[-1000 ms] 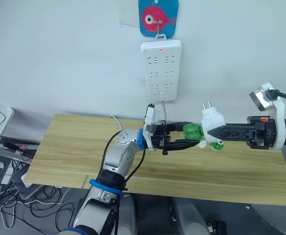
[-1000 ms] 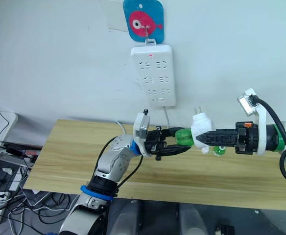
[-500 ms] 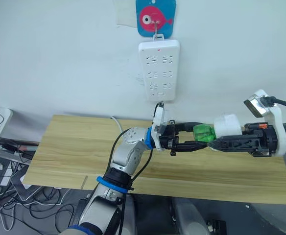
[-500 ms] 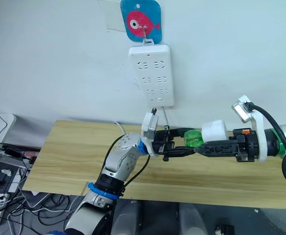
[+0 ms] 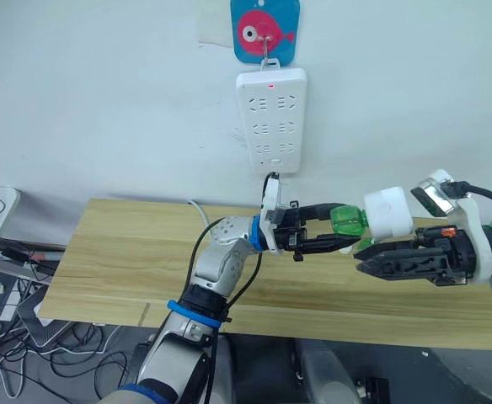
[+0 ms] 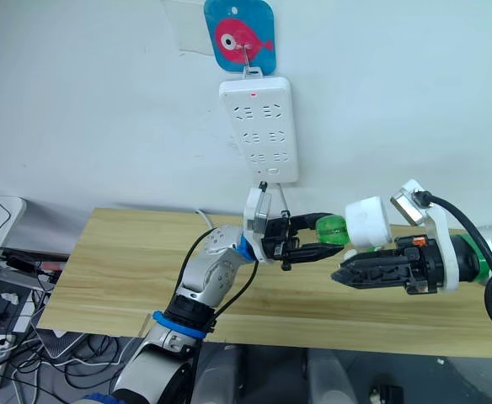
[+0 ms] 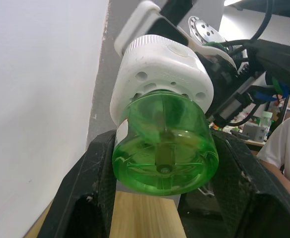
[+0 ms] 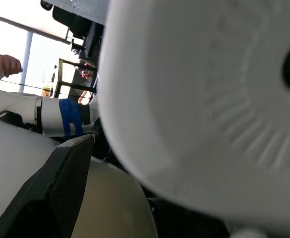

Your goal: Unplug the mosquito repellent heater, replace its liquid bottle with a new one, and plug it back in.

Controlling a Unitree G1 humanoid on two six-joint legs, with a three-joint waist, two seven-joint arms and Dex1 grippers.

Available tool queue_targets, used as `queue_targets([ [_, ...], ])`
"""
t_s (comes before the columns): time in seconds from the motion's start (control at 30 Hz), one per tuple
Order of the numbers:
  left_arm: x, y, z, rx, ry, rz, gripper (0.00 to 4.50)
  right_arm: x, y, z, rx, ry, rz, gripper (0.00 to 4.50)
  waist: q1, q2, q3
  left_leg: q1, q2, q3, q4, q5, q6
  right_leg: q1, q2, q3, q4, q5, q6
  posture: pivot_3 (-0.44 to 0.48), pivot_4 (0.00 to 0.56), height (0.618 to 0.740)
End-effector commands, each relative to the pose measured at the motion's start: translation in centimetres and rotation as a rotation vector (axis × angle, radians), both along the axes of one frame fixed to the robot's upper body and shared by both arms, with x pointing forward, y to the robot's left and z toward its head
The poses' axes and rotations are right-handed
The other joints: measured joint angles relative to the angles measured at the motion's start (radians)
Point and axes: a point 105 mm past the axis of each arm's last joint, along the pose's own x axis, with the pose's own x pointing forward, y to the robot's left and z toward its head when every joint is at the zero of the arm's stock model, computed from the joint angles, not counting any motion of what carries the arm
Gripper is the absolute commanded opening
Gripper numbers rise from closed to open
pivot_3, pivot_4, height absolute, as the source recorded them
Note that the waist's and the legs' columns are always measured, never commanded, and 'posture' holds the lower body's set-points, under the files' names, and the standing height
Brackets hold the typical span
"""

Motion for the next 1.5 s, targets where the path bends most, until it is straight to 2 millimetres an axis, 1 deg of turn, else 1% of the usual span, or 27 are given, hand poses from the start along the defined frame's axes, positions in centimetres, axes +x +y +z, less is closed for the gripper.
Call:
queue_targets([
  [0.03,0.1,-0.1,1.1,-0.039,-0.019,0.002,2.26,-1.3,0.1,0.8,0.025,0.023,0.063,4.45,0.001,0.0,0.0,0.0,0.0,0.0,0.0,0.0,0.0,0.0,0.0,0.0,0.0,0.0,0.0,-0.081,0.255,0.74],
  [0.13,0.3,-0.1,1.2,-0.042,-0.018,0.008,2.26,-2.1,-0.5,0.8,0.02,0.076,0.074,4.45,0.001,0.0,0.0,0.0,0.0,0.0,0.0,0.0,0.0,0.0,0.0,0.0,0.0,0.0,0.0,-0.083,0.254,0.74],
  [0.17,0.3,-0.1,1.2,-0.042,-0.019,0.01,2.26,-2.4,-0.9,0.9,0.019,0.106,0.068,4.45,0.001,0.0,0.0,0.0,0.0,0.0,0.0,0.0,0.0,0.0,0.0,0.0,0.0,0.0,0.0,-0.083,0.254,0.74],
  [0.23,0.4,-0.1,1.3,-0.043,-0.021,0.011,2.26,-2.7,-2.5,1.0,0.024,0.186,0.012,4.45,0.002,0.0,0.0,0.0,0.0,0.0,0.0,0.0,0.0,0.0,0.0,0.0,0.0,0.0,0.0,-0.083,0.253,0.74],
  [0.3,0.4,-0.1,1.2,-0.04,-0.022,0.006,2.26,-2.1,-4.3,0.6,0.013,0.202,-0.109,4.45,0.006,-0.001,-0.001,0.0,0.0,0.0,0.0,0.0,0.0,0.0,0.0,0.0,0.0,0.0,0.0,-0.089,0.249,0.74],
  [0.37,0.2,0.0,1.2,-0.037,-0.024,-0.006,2.26,-1.6,-6.0,0.2,-0.001,0.176,-0.234,4.45,0.009,-0.002,-0.001,0.0,0.0,0.0,0.001,0.0,0.0,0.0,0.0,0.0,0.0,0.0,0.0,-0.09,0.249,0.74],
  [0.47,-0.1,0.0,1.2,-0.031,-0.023,-0.031,2.26,-0.1,-8.3,-0.6,-0.041,0.115,-0.402,3.91,0.008,-0.002,-0.001,0.0,-0.001,0.001,0.001,0.0,0.0,0.0,0.0,0.0,0.001,0.0,0.0,-0.093,0.243,0.74],
  [0.53,-0.6,0.1,1.2,-0.018,-0.018,-0.062,2.26,1.6,-9.3,-0.8,-0.06,0.047,-0.488,3.21,0.0,-0.002,-0.001,0.0,-0.001,0.001,0.001,0.0,0.0,0.0,0.0,0.001,0.001,0.0,0.0,-0.09,0.24,0.74],
  [0.57,-0.7,0.1,1.1,-0.014,-0.016,-0.072,2.26,2.1,-9.5,-0.8,-0.06,0.027,-0.507,2.85,-0.006,-0.002,-0.001,0.001,0.0,0.001,0.001,0.0,0.0,0.0,0.0,0.001,0.001,0.0,0.001,-0.09,0.24,0.74],
  [0.6,-1.0,0.2,1.1,-0.004,-0.011,-0.09,2.26,3.0,-9.6,-0.7,-0.055,-0.008,-0.531,2.55,-0.01,-0.002,-0.002,0.001,0.0,0.002,0.001,0.0,0.0,0.0,0.0,0.002,0.001,0.001,0.001,-0.09,0.24,0.74],
  [0.7,-1.8,0.5,1.0,0.027,0.002,-0.141,2.26,5.3,-9.0,0.1,0.002,-0.073,-0.556,1.38,-0.023,-0.001,-0.002,0.002,0.001,0.002,0.001,0.001,-0.001,0.0,0.002,0.002,0.002,0.001,0.001,-0.073,0.237,0.74],
  [0.8,-2.1,0.7,0.9,0.042,0.012,-0.16,2.26,6.5,-8.3,0.1,0.027,-0.08,-0.542,0.31,-0.024,-0.001,-0.002,0.002,0.001,0.002,0.001,0.001,-0.001,0.0,0.002,0.002,0.002,0.001,0.001,-0.067,0.235,0.74],
  [0.83,-2.1,0.7,1.0,0.043,0.019,-0.161,2.26,6.7,-7.9,-0.1,0.028,-0.076,-0.535,0.03,-0.024,-0.001,-0.002,0.002,0.001,0.001,0.0,0.001,-0.001,0.0,0.002,0.002,0.002,0.001,0.001,-0.067,0.235,0.74],
  [0.93,-2.1,0.8,1.2,0.043,0.027,-0.159,2.26,6.7,-6.7,-0.9,0.034,-0.05,-0.483,0.03,-0.019,-0.001,-0.002,0.001,0.0,0.001,0.0,0.001,-0.001,0.0,0.001,0.002,0.001,0.001,0.001,-0.062,0.233,0.74],
  [1.03,-2.0,0.8,1.2,0.045,0.028,-0.154,2.26,5.9,-5.5,-1.2,0.049,-0.024,-0.416,0.03,-0.009,-0.001,-0.002,0.0,0.0,0.001,0.0,0.001,-0.001,0.0,0.0,0.001,0.0,0.001,0.001,-0.062,0.233,0.74],
  [1.17,-1.3,0.8,1.3,0.035,0.038,-0.114,2.26,4.2,-3.6,-0.9,0.07,-0.007,-0.32,0.03,0.001,0.0,-0.003,0.0,0.0,0.001,0.001,0.001,-0.001,0.0,0.0,0.001,0.001,0.001,0.001,-0.062,0.233,0.74],
  [1.33,-0.3,0.7,1.3,0.03,0.026,-0.066,2.26,1.4,-1.9,-1.0,0.067,-0.003,-0.196,0.03,0.003,-0.001,-0.003,0.0,0.0,0.001,0.001,0.001,-0.001,0.0,0.0,0.001,0.001,0.001,0.001,-0.064,0.233,0.74],
  [1.5,-0.1,0.4,1.2,0.027,0.017,-0.058,2.26,0.0,-1.2,-0.7,0.08,-0.027,-0.132,0.03,0.004,0.0,-0.003,0.0,0.0,0.001,0.001,0.001,-0.001,0.0,0.0,0.001,0.001,0.001,0.001,-0.079,0.234,0.74],
])
